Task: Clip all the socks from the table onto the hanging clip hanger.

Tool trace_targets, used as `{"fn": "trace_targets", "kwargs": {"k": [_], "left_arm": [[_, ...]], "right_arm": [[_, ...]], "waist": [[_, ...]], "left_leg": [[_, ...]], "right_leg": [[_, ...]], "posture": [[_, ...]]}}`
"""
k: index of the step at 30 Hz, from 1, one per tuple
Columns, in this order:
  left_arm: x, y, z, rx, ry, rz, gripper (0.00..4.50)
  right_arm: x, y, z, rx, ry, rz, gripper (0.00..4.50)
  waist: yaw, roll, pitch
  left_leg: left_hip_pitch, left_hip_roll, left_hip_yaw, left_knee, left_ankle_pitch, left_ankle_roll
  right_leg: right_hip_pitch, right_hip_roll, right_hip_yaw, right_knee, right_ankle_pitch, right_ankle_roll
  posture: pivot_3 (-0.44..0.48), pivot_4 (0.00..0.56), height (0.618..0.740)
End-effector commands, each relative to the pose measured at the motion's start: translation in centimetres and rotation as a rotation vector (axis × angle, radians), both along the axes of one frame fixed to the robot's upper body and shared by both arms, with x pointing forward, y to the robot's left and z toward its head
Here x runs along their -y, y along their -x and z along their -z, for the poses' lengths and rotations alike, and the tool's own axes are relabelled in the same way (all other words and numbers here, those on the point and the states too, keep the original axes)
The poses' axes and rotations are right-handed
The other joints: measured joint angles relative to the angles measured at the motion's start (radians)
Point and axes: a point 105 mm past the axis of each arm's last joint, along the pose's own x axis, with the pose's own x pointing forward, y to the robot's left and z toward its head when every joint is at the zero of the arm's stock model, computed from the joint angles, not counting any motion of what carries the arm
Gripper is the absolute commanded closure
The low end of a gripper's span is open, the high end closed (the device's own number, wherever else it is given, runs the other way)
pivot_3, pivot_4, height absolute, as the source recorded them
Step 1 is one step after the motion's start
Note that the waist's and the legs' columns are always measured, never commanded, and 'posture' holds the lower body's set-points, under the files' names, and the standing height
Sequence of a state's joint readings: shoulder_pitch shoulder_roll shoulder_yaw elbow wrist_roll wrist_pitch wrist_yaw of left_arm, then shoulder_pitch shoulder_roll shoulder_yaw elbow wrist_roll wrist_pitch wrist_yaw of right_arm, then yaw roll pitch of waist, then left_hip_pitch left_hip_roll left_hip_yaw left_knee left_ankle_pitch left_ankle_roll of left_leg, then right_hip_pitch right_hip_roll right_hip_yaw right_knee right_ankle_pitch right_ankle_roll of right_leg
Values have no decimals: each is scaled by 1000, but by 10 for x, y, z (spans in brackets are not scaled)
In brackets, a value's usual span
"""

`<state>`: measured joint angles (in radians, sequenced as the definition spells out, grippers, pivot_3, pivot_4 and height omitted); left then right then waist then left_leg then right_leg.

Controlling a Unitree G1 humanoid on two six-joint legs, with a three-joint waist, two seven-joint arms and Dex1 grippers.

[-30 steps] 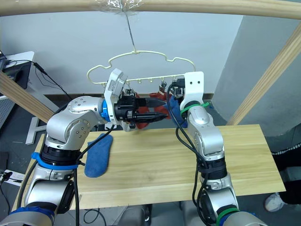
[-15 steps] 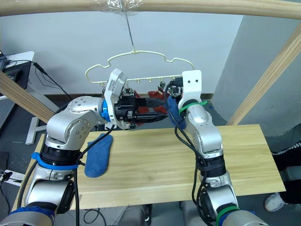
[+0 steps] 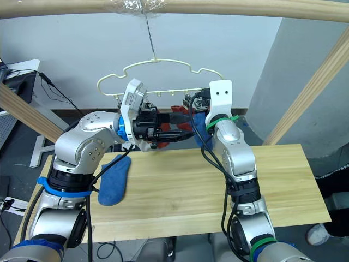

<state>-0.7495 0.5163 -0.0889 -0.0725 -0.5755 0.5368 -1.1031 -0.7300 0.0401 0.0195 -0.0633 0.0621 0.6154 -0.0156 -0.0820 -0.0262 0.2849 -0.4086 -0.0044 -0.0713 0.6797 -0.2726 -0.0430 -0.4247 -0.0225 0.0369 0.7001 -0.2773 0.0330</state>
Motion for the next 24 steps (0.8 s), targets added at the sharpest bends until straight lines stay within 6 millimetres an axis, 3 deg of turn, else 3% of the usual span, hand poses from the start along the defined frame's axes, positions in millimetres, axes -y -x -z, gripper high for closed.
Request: {"fn": "trace_targets", "kwargs": {"k": [1, 5, 9, 12, 20, 24], "left_arm": [[3, 5, -6, 119, 21, -19, 1955], [4, 7, 5, 164, 2, -30, 1788], [-2, -3, 15, 204, -44, -82, 962], [-3, -10, 17, 217, -47, -130, 63], [-5, -21, 23, 175, -11, -264, 27], [-24, -20, 46, 159, -50, -403, 27]], "right_arm": [[1, 3, -19, 68, -24, 4, 4485], [4, 4, -20, 71, -23, 6, 4495], [5, 4, -22, 75, -23, 7, 4500], [6, 5, -23, 77, -22, 4, 4500], [6, 6, -24, 80, -23, -8, 4500], [6, 7, -25, 78, -19, -18, 4500]], "waist": [[0, 0, 0], [0, 0, 0], [1, 0, 0], [1, 0, 0], [-1, 0, 0], [-4, 0, 0]], "left_leg": [[0, 0, 0, 0, 0, 0], [0, 0, 0, 0, 0, 0], [0, 0, 1, 0, 0, 0], [0, 0, 0, 0, 0, 1], [0, 0, 1, 0, -1, 1], [0, 1, 1, 0, -1, 2]], "right_leg": [[0, 0, 0, 0, 0, 0], [0, 0, 0, 0, 0, 0], [0, 0, 0, 0, 0, 0], [0, 0, 0, 1, 0, 0], [0, 0, 0, 1, 0, 0], [-1, 0, 1, 1, 0, 0]], "posture": [[-33, 224, 720], [-33, 224, 720], [-33, 224, 720], [-38, 230, 720], [-44, 233, 720], [-41, 239, 720]]}}
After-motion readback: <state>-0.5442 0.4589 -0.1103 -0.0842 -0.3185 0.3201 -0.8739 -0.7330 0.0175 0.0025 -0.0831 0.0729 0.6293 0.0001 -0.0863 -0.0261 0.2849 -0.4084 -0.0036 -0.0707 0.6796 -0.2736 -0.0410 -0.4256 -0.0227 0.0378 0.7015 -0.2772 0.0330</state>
